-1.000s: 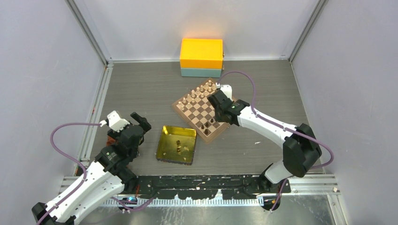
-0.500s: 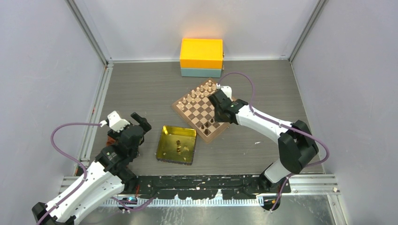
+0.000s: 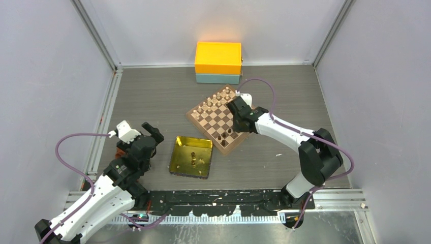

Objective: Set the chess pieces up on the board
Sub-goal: Place the chess piece on the chessboard.

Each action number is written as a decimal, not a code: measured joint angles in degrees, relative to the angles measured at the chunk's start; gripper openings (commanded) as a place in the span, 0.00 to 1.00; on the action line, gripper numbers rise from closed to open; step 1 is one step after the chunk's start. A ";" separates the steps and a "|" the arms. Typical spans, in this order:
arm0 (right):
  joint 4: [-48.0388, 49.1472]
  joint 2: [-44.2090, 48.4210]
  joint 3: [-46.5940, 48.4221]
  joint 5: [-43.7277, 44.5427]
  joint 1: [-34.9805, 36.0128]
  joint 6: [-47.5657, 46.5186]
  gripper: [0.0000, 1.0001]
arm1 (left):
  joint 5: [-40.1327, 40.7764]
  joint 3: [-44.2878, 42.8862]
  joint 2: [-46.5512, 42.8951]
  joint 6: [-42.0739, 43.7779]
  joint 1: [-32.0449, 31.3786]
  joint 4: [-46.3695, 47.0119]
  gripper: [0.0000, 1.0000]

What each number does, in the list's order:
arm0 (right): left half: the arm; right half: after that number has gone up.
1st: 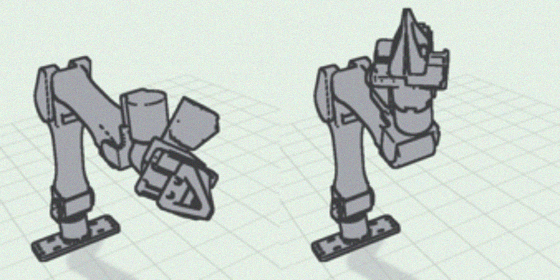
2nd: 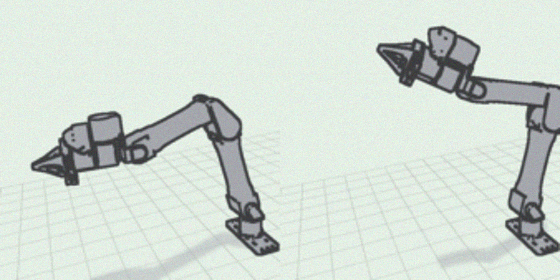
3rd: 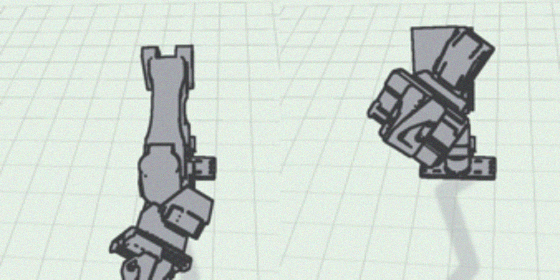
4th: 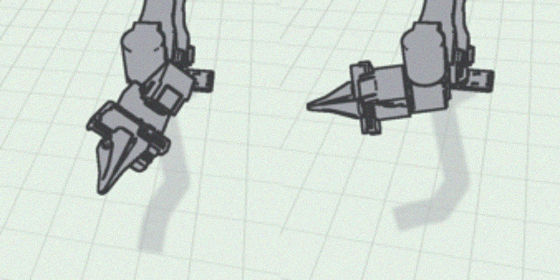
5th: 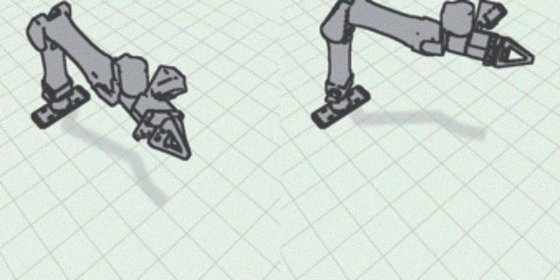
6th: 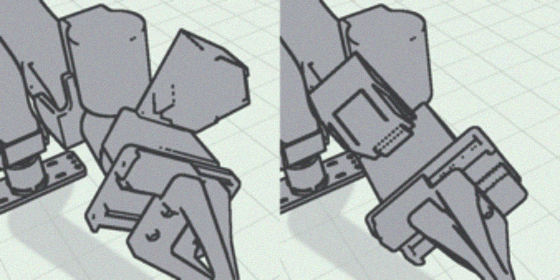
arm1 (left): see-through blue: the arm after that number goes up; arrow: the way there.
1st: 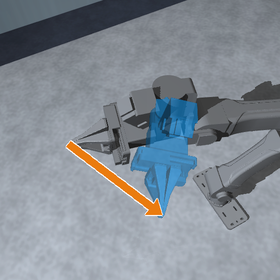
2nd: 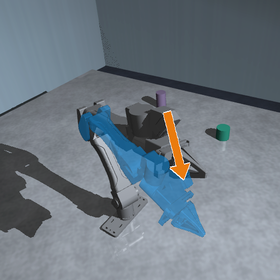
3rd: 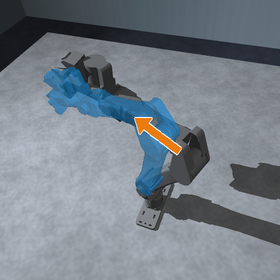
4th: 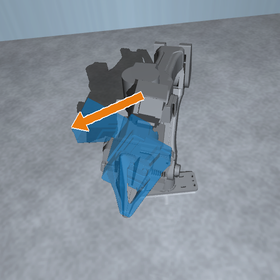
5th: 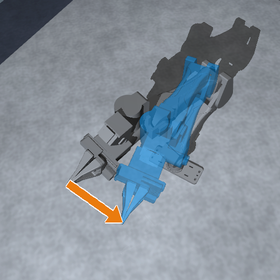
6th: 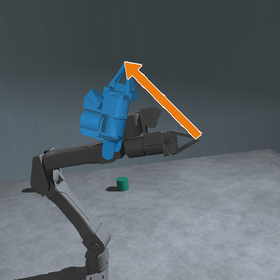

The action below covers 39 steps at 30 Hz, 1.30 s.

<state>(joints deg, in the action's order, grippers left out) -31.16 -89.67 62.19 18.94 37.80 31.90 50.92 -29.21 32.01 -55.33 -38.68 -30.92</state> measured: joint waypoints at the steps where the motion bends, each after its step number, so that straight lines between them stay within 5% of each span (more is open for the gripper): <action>1: 0.15 -0.15 -0.09 -0.11 -0.17 0.00 0.02 | 0.00 0.00 0.00 0.00 0.00 0.00 1.00; 14: 2.12 -1.36 -1.14 -1.33 -1.77 0.00 0.03 | 0.02 0.04 0.76 0.02 0.00 0.24 1.00; 39: 2.89 -1.46 -1.14 -2.16 -2.03 0.02 0.23 | -0.09 0.04 2.54 0.20 0.00 1.49 1.00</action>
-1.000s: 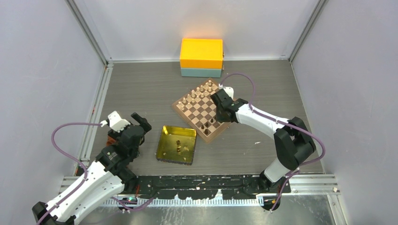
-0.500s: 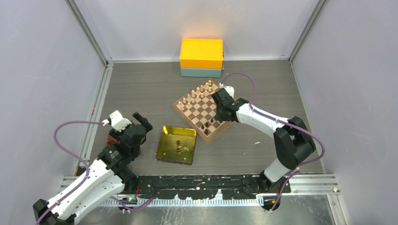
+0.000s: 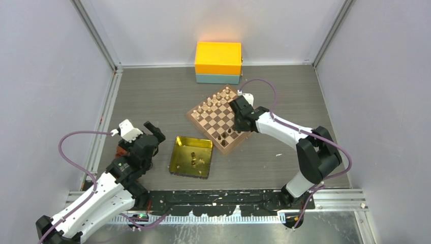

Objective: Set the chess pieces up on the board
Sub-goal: Place the chess piece on the chessboard.

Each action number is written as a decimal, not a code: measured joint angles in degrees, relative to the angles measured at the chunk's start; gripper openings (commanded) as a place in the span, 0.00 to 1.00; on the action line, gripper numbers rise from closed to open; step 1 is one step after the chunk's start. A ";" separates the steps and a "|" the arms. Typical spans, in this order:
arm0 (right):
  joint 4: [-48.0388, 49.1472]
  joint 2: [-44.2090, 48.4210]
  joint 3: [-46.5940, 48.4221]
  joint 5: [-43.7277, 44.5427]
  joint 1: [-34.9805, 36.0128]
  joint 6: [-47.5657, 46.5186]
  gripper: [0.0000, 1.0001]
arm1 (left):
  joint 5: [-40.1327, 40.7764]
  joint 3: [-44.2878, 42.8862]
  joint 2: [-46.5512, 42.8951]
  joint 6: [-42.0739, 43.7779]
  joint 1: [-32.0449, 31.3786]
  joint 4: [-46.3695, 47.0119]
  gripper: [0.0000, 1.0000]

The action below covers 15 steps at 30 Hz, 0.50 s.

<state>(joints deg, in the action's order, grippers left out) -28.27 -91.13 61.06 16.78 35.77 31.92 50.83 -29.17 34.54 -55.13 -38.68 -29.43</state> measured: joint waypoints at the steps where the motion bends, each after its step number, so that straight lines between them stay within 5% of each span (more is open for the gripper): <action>1: 0.00 0.00 0.00 0.00 0.00 0.00 0.23 | -0.02 0.00 0.00 0.00 0.00 0.00 1.00; 15: -0.42 0.00 -0.81 -0.48 0.00 0.24 0.29 | -0.09 0.00 -0.09 -0.02 0.00 0.00 1.00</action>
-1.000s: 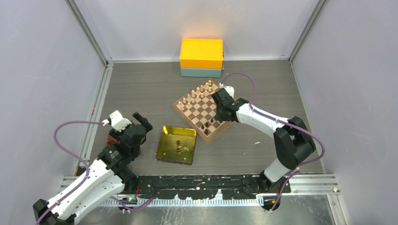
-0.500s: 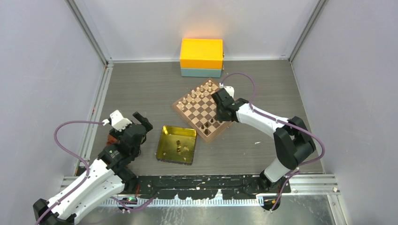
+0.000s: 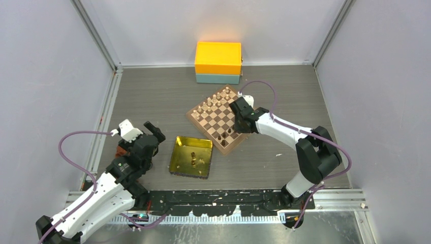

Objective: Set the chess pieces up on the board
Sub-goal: Place the chess piece on the chessboard.

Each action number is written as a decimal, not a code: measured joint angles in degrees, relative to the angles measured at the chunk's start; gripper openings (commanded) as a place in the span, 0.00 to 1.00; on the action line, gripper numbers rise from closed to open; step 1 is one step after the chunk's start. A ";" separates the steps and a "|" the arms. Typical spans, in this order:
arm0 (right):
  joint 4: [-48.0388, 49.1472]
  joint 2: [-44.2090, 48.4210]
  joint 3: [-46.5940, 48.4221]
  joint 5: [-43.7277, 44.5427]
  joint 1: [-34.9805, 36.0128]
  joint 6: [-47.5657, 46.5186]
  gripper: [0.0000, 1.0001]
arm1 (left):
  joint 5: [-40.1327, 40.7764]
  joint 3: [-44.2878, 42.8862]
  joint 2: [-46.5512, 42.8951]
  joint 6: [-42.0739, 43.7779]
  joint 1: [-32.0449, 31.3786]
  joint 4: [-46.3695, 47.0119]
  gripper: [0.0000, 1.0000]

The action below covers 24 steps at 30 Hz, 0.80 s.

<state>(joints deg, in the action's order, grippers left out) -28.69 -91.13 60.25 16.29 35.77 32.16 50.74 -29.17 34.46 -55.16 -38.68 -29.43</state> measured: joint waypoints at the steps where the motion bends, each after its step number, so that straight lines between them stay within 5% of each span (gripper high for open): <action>1: -0.11 0.00 -0.09 0.00 0.00 0.00 0.29 | -0.02 0.00 0.00 0.00 0.00 0.00 1.00; 24: -1.05 4.07 -0.15 0.07 0.00 0.13 0.32 | -0.39 0.00 -0.37 -0.15 0.00 -0.02 1.00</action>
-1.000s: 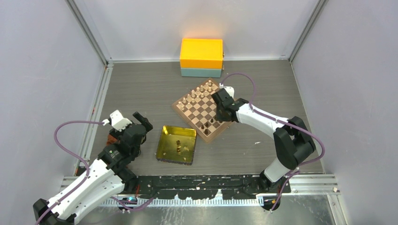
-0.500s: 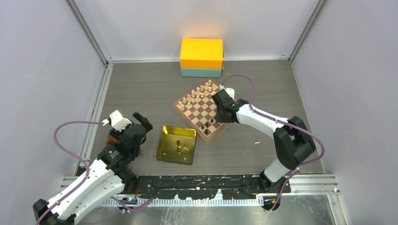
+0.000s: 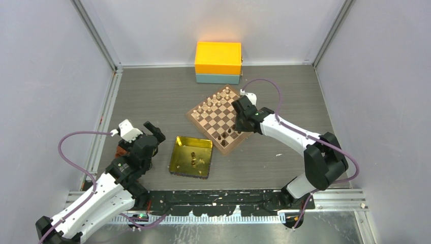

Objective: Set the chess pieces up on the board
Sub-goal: Place the chess piece on the chessboard.

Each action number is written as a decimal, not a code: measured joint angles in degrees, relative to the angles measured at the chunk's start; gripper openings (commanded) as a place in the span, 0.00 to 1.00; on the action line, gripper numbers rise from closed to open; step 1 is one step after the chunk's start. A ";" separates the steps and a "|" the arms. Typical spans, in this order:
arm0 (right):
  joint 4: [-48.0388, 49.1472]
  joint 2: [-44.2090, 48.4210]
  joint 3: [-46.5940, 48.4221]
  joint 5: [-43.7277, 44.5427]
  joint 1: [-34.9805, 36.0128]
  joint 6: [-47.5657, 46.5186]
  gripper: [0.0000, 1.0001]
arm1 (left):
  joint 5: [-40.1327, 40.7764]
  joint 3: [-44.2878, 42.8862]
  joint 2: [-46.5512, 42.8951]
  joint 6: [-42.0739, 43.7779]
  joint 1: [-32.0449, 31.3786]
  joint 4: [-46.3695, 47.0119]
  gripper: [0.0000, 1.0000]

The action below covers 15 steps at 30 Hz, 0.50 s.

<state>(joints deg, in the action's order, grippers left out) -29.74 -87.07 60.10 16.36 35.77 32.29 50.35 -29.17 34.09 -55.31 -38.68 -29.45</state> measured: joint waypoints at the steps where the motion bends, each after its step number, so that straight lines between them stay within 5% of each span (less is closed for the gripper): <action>1: -0.26 0.35 0.00 0.04 0.09 0.00 0.32 | 0.00 0.00 0.00 0.00 0.00 0.00 1.00; 6: -2.08 2.95 0.04 1.33 2.32 0.00 0.32 | -0.02 0.00 0.00 -0.02 0.00 0.00 1.00; 15: -4.46 4.42 5.29 2.99 16.33 -0.17 0.34 | 0.00 0.00 -1.20 -0.09 0.00 -0.35 1.00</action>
<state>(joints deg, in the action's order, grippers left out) -34.20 -82.65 65.39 19.35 52.10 32.12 50.35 -29.17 32.88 -55.40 -38.68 -29.80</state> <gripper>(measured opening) 0.327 0.996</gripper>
